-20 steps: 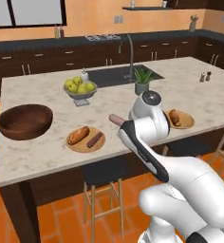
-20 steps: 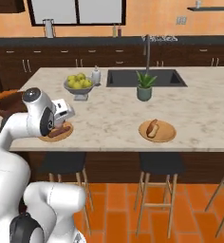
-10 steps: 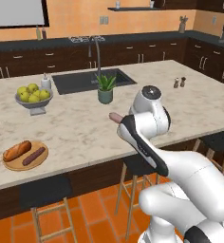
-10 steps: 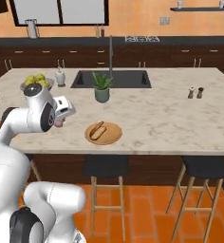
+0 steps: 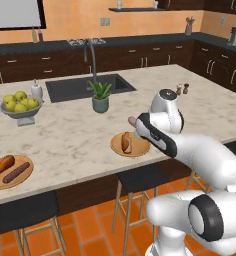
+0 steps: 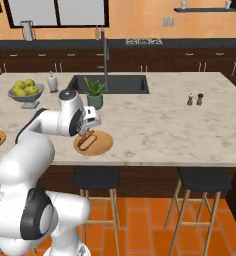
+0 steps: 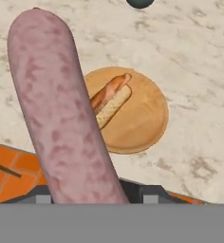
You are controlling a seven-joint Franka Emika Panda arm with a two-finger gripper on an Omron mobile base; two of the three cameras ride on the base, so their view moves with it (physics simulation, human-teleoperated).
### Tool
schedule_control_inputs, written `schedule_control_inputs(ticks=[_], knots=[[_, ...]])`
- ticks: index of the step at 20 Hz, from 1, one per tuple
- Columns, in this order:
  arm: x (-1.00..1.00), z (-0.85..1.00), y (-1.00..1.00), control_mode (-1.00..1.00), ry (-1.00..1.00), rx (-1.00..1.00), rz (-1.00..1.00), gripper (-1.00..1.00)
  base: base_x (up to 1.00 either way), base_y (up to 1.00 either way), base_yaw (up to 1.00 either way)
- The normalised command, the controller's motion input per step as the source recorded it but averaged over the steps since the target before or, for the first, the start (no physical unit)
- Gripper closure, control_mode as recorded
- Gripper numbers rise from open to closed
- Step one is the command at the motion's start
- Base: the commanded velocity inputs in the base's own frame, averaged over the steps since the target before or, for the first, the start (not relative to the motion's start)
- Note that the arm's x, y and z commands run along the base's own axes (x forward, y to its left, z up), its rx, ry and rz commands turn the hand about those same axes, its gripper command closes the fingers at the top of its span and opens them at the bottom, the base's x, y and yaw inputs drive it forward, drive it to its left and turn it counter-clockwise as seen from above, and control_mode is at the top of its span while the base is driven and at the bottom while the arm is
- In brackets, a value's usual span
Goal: Place one bun and one sausage from the bowl on each plate.
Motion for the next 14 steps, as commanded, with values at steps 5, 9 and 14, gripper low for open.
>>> schedule_control_inputs(ticks=[5,9,14], knots=[[0.42,-0.58,-0.09,-1.0,0.27,0.11,-0.45,1.0,0.0,0.0,0.0],[0.52,-0.37,-0.36,-1.0,0.19,0.21,-0.36,1.0,0.0,0.0,0.0],[0.33,-0.66,-0.02,-1.0,-0.02,0.05,-0.17,1.0,0.0,0.0,0.0]])
